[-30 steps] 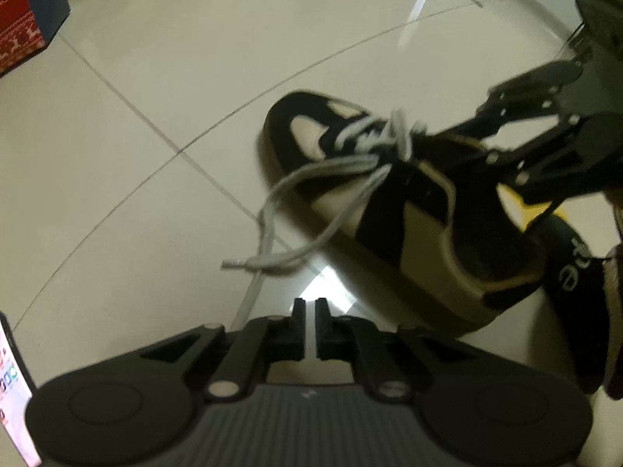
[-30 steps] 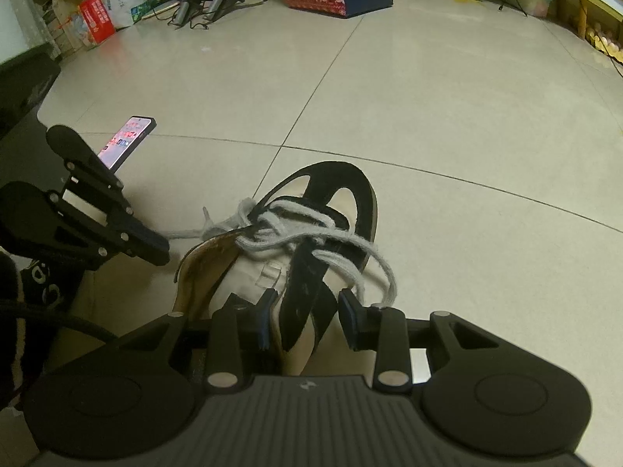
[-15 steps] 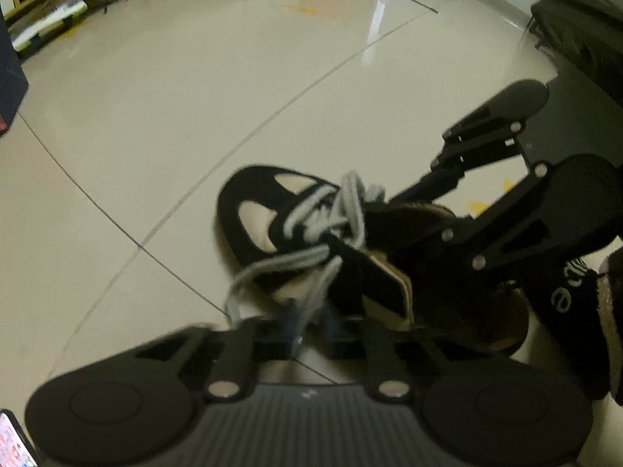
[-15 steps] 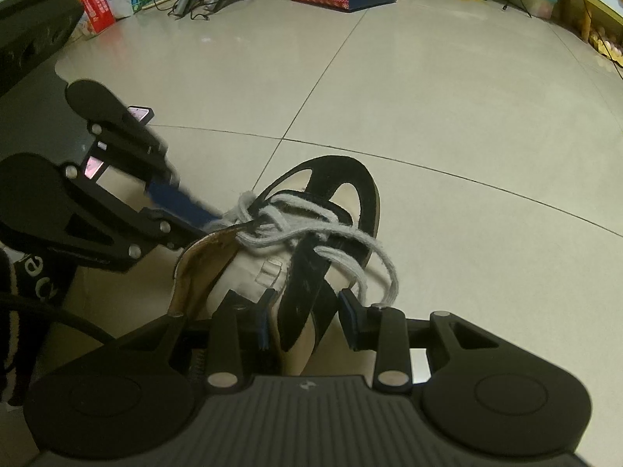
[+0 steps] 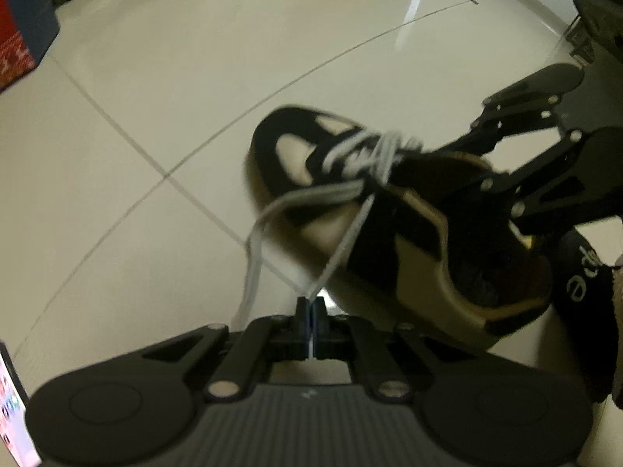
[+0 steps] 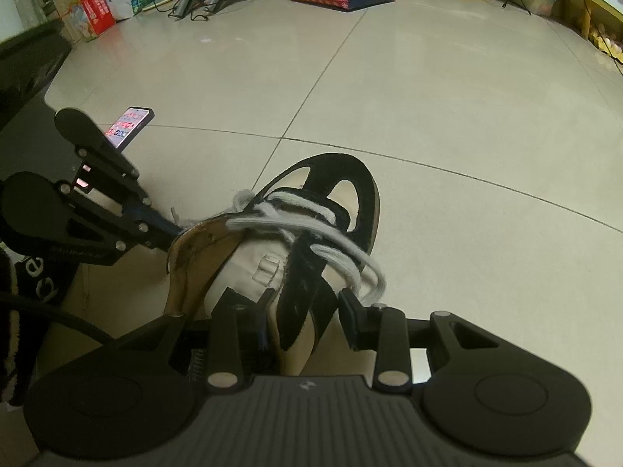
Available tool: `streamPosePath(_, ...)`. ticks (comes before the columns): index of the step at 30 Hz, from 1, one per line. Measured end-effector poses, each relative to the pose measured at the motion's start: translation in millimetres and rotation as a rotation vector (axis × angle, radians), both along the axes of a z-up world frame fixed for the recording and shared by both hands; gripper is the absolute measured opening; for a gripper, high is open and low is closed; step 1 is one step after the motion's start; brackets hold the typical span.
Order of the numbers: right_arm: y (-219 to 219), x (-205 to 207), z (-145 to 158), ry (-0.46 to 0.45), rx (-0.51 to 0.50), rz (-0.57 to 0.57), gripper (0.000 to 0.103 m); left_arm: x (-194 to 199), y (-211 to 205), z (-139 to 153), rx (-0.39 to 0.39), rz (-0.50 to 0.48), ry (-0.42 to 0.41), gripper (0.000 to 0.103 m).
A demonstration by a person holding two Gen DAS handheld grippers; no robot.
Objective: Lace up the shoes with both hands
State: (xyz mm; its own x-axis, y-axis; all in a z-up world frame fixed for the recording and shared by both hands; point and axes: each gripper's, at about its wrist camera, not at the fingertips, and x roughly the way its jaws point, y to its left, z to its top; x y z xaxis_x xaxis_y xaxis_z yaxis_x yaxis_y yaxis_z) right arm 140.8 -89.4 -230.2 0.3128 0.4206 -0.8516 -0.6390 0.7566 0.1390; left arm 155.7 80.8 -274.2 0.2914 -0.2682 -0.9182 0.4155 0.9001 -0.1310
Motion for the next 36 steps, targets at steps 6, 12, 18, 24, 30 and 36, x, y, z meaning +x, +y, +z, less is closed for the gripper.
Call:
streamPosePath(6, -1.1, -0.4, 0.2, -0.001, -0.001, -0.003, 0.037, -7.1, 11.1, -14.2, 0.013, 0.046, 0.088, 0.001)
streamPosePath(12, -1.8, -0.5, -0.5, 0.003, -0.001, -0.002, 0.037, -9.9, 13.9, -10.3, -0.024, 0.022, 0.122, 0.004)
streamPosePath(18, -1.4, -0.4, -0.4, 0.004, -0.004, -0.003, 0.037, -4.2, 12.1, 7.1, -0.060, 0.011, 0.055, 0.033)
streamPosePath(24, 0.6, -0.1, -0.4, 0.002, -0.012, 0.003, 0.037, 14.2, 6.5, 20.9, -0.114, 0.020, -0.013, 0.033)
streamPosePath(30, 1.6, 0.1, -0.8, 0.000, -0.014, 0.004, 0.037, 24.3, -8.6, 27.6, -0.113, -0.024, -0.031, 0.007)
streamPosePath(36, 1.8, 0.4, -1.3, -0.002, -0.014, 0.006, 0.037, 16.1, -3.8, 21.6, -0.086, 0.029, 0.005, 0.002)
